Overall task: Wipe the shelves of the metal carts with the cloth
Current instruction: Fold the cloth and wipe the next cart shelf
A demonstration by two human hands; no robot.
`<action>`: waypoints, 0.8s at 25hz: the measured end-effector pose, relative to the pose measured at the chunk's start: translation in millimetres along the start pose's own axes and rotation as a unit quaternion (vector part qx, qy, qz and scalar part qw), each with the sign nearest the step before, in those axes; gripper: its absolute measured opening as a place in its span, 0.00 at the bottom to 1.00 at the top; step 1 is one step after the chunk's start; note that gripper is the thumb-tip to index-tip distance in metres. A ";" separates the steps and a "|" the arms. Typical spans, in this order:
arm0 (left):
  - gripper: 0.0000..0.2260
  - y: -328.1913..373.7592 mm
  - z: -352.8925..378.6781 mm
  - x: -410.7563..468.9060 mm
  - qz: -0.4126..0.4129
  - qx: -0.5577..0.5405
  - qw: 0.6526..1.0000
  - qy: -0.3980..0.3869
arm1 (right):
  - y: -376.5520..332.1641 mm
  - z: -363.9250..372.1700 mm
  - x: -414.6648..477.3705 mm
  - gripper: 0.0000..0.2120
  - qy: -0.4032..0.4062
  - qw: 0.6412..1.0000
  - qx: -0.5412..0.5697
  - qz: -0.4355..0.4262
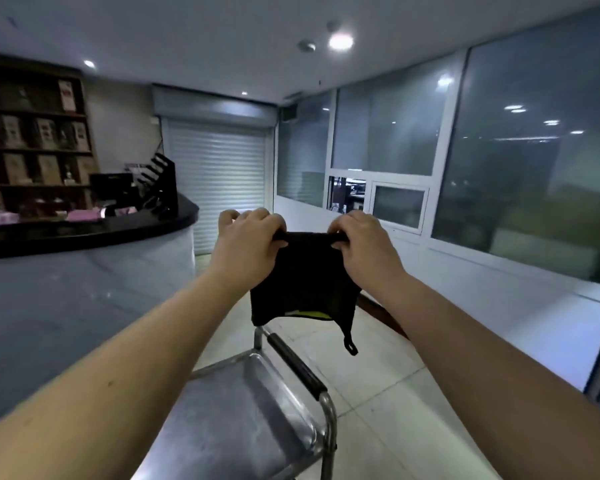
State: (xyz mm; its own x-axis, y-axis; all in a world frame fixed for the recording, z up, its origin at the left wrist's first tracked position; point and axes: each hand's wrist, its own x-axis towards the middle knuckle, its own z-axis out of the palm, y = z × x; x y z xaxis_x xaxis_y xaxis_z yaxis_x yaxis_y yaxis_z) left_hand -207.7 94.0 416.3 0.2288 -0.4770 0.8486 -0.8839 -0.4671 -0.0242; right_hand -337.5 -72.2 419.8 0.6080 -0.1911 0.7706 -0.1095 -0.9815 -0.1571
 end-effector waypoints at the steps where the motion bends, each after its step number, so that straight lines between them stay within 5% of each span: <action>1: 0.06 10.3 5.3 20.0 0.006 -0.001 1.000 0.010 | 16.7 -11.6 10.5 0.08 0.008 1.000 -0.009 -0.010; 10: 0.05 128.4 148.8 161.4 0.049 0.009 0.996 0.068 | 219.0 -68.6 61.1 0.07 0.053 0.992 -0.105 -0.035; 20: 0.05 157.0 370.7 225.0 0.093 0.055 0.994 0.019 | 423.9 25.2 103.9 0.08 -0.001 0.998 -0.065 0.018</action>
State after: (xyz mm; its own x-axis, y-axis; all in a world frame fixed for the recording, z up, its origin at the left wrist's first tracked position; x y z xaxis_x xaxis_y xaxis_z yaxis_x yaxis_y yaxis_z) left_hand -143.7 -362.6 407.6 0.0487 -0.5357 0.8430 -0.8595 -0.4524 -0.2378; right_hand -300.9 -507.8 417.7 0.6036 -0.2259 0.7646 -0.2313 -0.9674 -0.1033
